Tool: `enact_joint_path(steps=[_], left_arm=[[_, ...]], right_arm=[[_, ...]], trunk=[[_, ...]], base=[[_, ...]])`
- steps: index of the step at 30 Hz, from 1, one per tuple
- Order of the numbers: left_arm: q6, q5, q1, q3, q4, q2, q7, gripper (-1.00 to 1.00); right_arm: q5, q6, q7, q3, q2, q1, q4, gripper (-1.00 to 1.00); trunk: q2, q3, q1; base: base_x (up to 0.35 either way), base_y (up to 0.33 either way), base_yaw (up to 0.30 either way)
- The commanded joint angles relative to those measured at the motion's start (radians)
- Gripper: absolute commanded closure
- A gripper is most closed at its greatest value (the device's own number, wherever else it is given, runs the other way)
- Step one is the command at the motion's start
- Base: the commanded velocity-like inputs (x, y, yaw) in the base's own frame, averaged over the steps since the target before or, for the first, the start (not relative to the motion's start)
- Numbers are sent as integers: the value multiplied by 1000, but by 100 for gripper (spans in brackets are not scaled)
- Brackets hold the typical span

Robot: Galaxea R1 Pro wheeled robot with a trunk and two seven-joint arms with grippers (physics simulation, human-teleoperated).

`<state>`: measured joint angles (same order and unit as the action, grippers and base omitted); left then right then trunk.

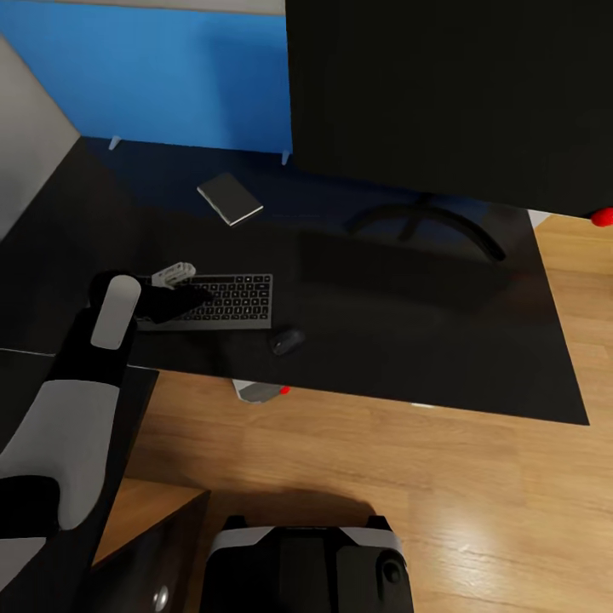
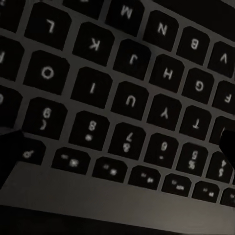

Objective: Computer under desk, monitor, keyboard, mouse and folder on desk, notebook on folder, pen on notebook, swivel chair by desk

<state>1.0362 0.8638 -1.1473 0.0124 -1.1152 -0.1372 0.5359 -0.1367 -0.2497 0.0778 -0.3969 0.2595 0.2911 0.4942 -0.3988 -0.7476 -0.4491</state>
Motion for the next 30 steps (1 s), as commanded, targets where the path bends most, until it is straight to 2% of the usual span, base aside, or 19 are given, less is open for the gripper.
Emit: enact_joint_path(steps=[1,14,22,30], left_arm=[[7,1,0,1,6,-1,12,-100],[7,7,-11,-2,-7,-15,3,-100],[10,9,-14,-6,-41,-16,-57,-100],[10,7,-14,-5,-35,-16,-65,-100]], right_arm=[[-11,-2,2,-5,1,0,2,-100],[-11,-2,1,-5,1,0,1,-100],[-11,0,1,-5,0,0,1,-100],[-11,-1,2,-5,0,0,0,-100]], trunk=[[-1,0,-1],[-1,19,-1],[-1,23,-1],[-1,28,-1]], base=[[1,0,-7],[0,0,-1],[1,0,0],[122,-46,0]])
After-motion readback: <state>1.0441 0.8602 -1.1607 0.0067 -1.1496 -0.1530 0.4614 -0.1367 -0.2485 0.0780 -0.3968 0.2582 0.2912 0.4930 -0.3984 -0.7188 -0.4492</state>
